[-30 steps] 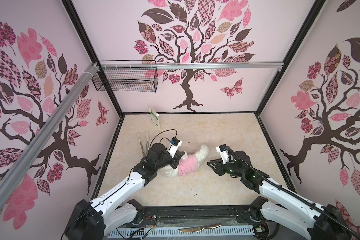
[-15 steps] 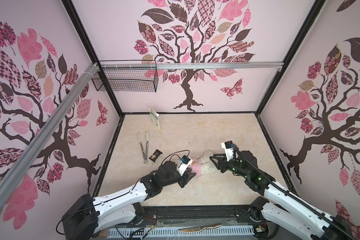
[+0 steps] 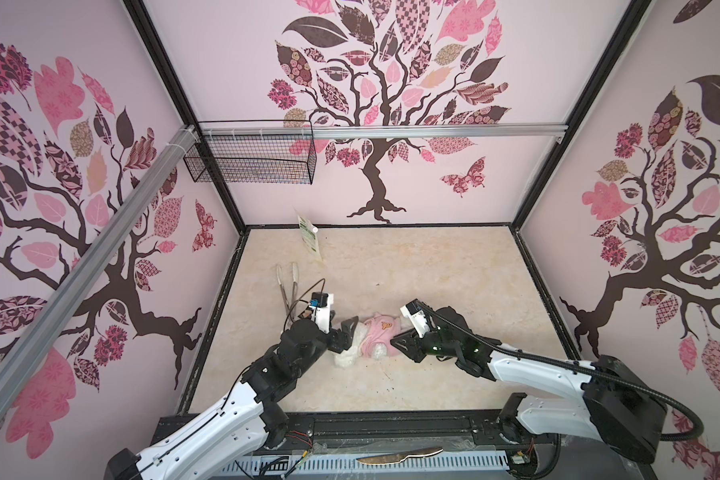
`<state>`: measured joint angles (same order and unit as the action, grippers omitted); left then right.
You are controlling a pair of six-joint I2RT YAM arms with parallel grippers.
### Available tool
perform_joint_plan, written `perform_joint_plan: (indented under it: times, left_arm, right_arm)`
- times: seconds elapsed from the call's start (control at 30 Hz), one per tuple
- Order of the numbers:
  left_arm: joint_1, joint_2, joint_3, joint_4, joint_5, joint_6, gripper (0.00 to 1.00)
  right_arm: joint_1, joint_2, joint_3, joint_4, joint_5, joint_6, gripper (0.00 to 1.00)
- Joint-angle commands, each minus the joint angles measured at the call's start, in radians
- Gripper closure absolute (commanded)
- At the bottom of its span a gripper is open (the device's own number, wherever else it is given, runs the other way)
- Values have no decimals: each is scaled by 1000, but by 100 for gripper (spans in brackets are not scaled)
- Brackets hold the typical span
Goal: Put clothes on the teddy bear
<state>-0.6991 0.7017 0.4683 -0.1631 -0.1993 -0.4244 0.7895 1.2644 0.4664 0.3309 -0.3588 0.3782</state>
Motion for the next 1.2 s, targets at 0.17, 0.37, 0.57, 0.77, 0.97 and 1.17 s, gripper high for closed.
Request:
perform_joint_plan:
  times: [0.17,0.37,0.57,0.77,0.97,1.17]
  left_arm:
    - [101,101,0,-36,41,-184,11]
    - [101,199,-61,81,195,-292,9]
    - [94,295,-126,269,423,-392,14]
    - [90,398,-122,303,481,-331,15]
    - [74,488,-141,391,464,-327,40]
    - [59,469,-135,444,405,-327,85]
  right_arm:
    - [13,82,-127,104,-33,81,85]
    - [25,65,-187,138,-14,111,86]
    - [25,87,-173,155,-21,112,86]
    - [24,70,-157,144,-24,107,86]
    - [22,-59,-115,20,62,70,79]
    - [-44,-247,-59,-137,186,-27,63]
